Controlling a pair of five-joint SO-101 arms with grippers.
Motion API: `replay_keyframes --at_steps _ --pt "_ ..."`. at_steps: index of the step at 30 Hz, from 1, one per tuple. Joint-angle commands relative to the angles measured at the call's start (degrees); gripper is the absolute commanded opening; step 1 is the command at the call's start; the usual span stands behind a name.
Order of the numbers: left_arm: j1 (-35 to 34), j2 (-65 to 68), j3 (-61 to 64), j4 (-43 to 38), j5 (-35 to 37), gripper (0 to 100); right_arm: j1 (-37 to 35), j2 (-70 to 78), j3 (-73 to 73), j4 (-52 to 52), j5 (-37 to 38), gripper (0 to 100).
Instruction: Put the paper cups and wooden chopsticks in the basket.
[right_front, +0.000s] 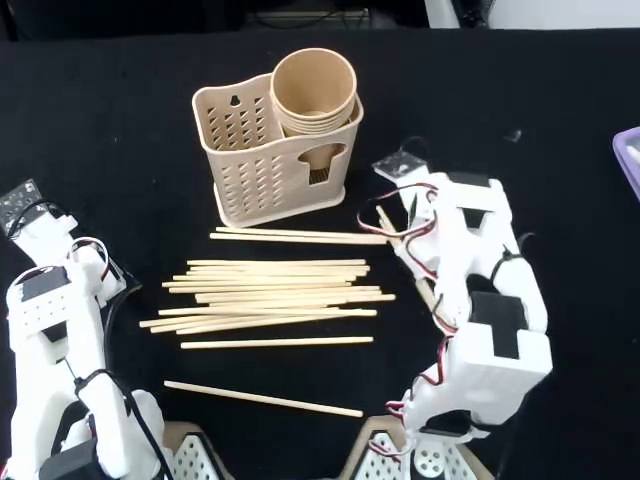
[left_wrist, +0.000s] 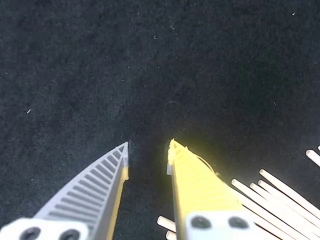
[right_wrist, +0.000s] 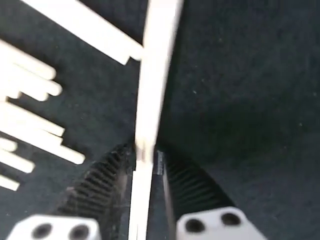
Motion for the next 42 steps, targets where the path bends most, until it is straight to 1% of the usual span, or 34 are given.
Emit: replay_keyframes --at_steps 1,4,6,8,12,16,18,21,23,27,32,34,36,40,42 --pt "-0.48 -1.76 -0.92 -0.44 0.18 13 4.66 -5.49 -1.71 -0.26 0.62 1.0" --pt "-0.48 -1.76 -0.92 -0.44 0.18 13 8.26 -15.6 -1.1 -0.18 0.79 1.0" --pt "-0.48 -1.76 -0.92 -0.44 0.18 13 9.14 -21.67 0.04 0.7 0.97 1.0" --pt "-0.48 -1.76 -0.92 -0.44 0.18 13 9.14 -26.42 1.8 1.76 1.93 1.0" --pt "-0.48 -1.76 -0.92 -0.44 0.18 13 5.8 -30.73 6.11 2.02 1.41 1.0" --pt "-0.48 -1.76 -0.92 -0.44 0.26 13 5.27 -35.65 2.33 2.29 -2.81 1.0" --pt "-0.48 -1.76 -0.92 -0.44 0.35 13 4.75 -40.13 -3.38 5.89 -5.63 1.0" --pt "-0.4 -1.76 -0.92 -0.44 0.44 13 -0.7 -46.46 -15.08 13.63 -9.85 1.0" --pt "-0.4 -1.76 -0.92 -0.44 0.44 13 -5.63 -49.1 -23.25 16.44 -12.4 1.0" --pt "-0.22 -1.76 -0.75 -0.44 0.44 13 -14.33 -49.98 -39.34 16.62 -18.99 1.0" --pt "-0.04 -1.76 -0.57 -0.44 0.53 13 -27.08 -43.47 -53.76 16.26 -28.4 1.0" --pt "-0.04 -1.76 -0.48 -0.44 0.53 13 -32.0 -39.43 -56.75 13.1 -31.65 1.0" --pt "-0.04 -1.76 -0.4 -0.44 0.53 13 -35.25 -35.03 -57.98 8.09 -34.55 1.0" --pt "-0.04 -1.76 -0.4 -0.44 0.53 13 -40.0 -27.3 -58.07 -3.16 -38.68 1.0" --pt "-0.04 -1.76 -0.4 -0.44 0.53 13 -41.14 -23.6 -57.98 -7.21 -39.12 1.0"
